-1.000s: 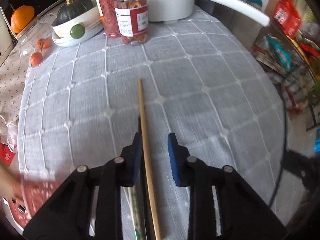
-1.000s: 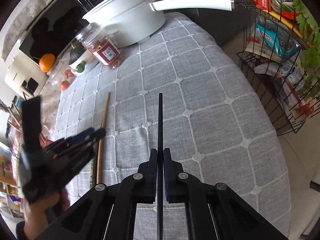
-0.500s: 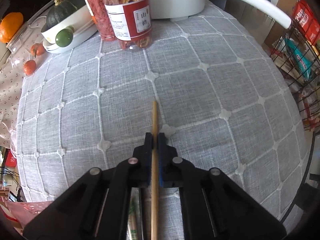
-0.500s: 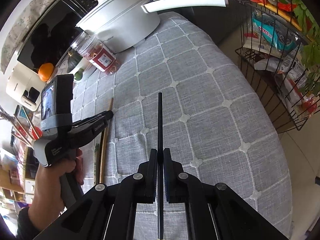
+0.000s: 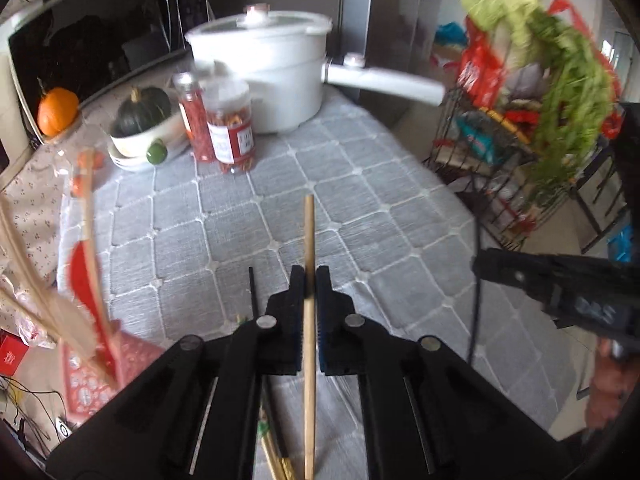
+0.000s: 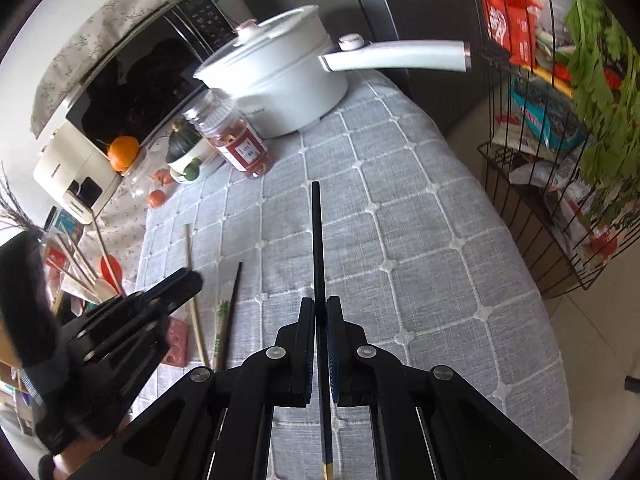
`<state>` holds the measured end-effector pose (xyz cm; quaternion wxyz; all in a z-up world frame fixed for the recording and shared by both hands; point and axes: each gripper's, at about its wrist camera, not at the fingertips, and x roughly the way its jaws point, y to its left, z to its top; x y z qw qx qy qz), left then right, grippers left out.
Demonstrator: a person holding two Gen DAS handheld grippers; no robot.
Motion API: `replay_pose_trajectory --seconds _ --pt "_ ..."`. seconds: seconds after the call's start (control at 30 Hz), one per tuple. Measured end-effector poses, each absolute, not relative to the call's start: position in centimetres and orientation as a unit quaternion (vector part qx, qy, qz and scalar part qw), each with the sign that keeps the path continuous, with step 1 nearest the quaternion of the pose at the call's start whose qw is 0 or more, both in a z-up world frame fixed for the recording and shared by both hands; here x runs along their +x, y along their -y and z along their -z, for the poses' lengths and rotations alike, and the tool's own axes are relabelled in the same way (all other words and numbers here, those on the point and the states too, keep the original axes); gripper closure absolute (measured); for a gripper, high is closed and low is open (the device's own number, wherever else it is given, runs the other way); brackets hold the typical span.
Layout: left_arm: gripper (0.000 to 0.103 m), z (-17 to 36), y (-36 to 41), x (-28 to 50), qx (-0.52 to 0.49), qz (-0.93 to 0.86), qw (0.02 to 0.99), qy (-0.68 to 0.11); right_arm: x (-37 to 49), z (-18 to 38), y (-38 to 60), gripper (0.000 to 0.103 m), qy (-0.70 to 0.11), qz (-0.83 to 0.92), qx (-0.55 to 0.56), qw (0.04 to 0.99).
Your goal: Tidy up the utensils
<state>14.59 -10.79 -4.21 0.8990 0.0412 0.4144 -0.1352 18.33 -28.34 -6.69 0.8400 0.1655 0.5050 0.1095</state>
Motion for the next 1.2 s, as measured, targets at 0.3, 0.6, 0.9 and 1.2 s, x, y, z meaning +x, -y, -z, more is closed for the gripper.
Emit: replay_pose_trajectory --seconds 0.3,0.6,0.9,1.2 --pt "0.097 0.3 5.2 9.4 -0.021 0.141 0.931 -0.335 15.5 2.9 26.5 0.097 -0.451 -0.130 0.153 0.870" --pt "0.097 -3.9 1.1 6.3 -0.072 0.145 0.953 -0.255 14.1 -0.4 24.4 0.097 -0.379 -0.140 0.146 0.903" --pt "0.097 -7.6 -2.9 3.8 -0.096 0.108 0.977 -0.156 13.4 -4.1 21.6 0.097 -0.313 -0.173 0.144 0.923" --pt "0.097 -7.9 -6.0 3.4 -0.074 0.035 0.990 -0.113 12.3 -4.9 17.6 0.098 -0.307 -0.221 0.129 0.916"
